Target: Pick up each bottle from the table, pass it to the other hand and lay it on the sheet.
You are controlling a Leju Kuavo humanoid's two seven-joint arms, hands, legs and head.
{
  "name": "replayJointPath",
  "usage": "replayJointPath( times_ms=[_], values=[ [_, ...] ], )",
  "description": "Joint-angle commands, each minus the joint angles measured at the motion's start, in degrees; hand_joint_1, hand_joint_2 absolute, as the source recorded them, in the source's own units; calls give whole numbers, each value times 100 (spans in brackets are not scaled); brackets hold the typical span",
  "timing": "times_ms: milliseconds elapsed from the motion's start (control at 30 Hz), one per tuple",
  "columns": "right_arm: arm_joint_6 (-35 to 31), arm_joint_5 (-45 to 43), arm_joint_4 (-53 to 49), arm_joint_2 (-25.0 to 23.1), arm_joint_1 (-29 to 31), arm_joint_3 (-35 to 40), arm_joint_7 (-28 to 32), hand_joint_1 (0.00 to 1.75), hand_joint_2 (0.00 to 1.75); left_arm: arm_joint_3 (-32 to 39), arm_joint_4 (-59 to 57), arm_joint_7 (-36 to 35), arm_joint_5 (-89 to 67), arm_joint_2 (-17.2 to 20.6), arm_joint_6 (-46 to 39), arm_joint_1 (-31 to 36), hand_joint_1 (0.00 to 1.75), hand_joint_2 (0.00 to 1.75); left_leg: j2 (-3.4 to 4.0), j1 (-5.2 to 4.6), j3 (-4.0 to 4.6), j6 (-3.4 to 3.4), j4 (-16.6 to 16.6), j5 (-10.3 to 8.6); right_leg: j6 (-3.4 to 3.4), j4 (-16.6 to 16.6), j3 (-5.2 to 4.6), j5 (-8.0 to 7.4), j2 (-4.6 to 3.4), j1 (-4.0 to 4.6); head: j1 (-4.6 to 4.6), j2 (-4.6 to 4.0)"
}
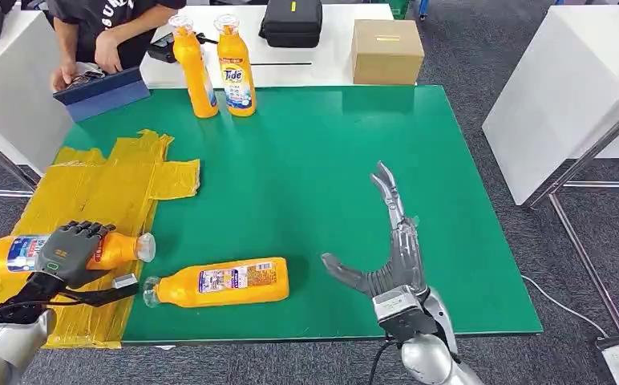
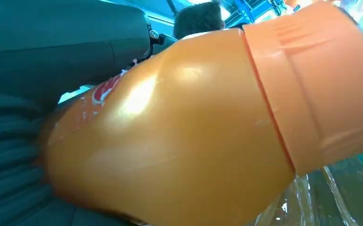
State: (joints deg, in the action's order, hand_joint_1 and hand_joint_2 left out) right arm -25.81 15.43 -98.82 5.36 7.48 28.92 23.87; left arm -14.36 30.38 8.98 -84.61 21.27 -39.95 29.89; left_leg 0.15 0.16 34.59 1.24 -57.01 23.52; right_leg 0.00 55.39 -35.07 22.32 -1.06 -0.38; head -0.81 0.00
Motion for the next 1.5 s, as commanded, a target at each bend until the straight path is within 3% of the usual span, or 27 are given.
replayJointPath(
  times_ms=[33, 467, 500, 533, 567, 733, 1133, 1267, 1300, 1367, 1500],
  values=[
    [3, -9, 120, -19, 88, -101, -23, 0, 175, 91, -387, 10, -21, -199, -5, 133, 175, 175, -12, -3, -31, -9, 7, 10, -1, -4, 33, 15, 19, -2, 0, 0],
    [3, -9, 120, -19, 88, -101, -23, 0, 175, 91, -387, 10, -21, -199, -5, 133, 175, 175, -11, -3, -29, -8, 6, 9, 0, -3, 31, 14, 17, -2, 0, 0],
    [296, 32, 533, -88, 425, 41, -304, 0, 175, 1966, 594, 2170, 2139, -962, -5, -126, 0, 175, -9, -3, -23, -7, 6, 7, 0, -3, 25, 11, 14, -2, 0, 0],
    [297, 23, 804, -215, 610, 41, -307, 0, 175, 1838, 600, 2512, 1931, -1159, -5, -3, 0, 175, -20, -6, -15, -3, 8, 0, 2, -6, 21, 7, 25, -5, 0, 0],
    [301, 25, 1004, -289, 742, 52, -289, 0, 175, 1661, 679, 2262, 1828, -1256, 14, 36, 0, 175, -26, -6, -27, -6, 7, 5, 2, -6, 35, 14, 33, -5, 0, 0],
    [275, 33, 944, -281, 697, 43, -284, 0, 175, 1435, 723, 2149, 1980, -1149, 21, 24, 0, 175, -47, -7, -19, 5, 6, -8, 3, -7, 31, 10, 63, -5, -2, 0],
    [200, 51, 896, -278, 631, 22, -279, 0, 175, 1298, 755, 2225, 2169, -1098, -5, 59, 0, 175, -31, -4, -9, 5, 2, -5, 1, -3, 19, 2, 37, -3, 2, 0],
    [213, 43, 941, -282, 662, 29, -282, 0, 175, 1223, 894, 2440, 2938, -1109, 72, 92, 0, 175, -33, -4, -19, 2, 0, 0, 1, -2, 30, 9, 42, -2, 0, 0],
    [251, 74, 1011, -289, 693, 57, -324, 0, 175, 1286, 1124, 2657, 3478, -1163, 297, 46, 0, 0, -34, -3, -16, 3, 0, -1, 1, -2, 27, 7, 41, -2, 2, 0],
    [265, 138, 1138, -315, 744, 93, -359, 0, 175, 1264, 1404, 2696, 3738, -1208, 482, -18, 0, 0, -36, -2, -17, 2, -1, 0, 1, -2, 30, 9, 44, 0, 0, 0],
    [181, 1183, 1682, -355, 996, 356, -828, 0, 175, 1288, 2463, 2859, 4862, -1401, 1071, -388, 0, 0, -29, -4, -19, 3, 2, 0, 1, -5, 30, 6, 36, -2, 0, 0]
  ],
)
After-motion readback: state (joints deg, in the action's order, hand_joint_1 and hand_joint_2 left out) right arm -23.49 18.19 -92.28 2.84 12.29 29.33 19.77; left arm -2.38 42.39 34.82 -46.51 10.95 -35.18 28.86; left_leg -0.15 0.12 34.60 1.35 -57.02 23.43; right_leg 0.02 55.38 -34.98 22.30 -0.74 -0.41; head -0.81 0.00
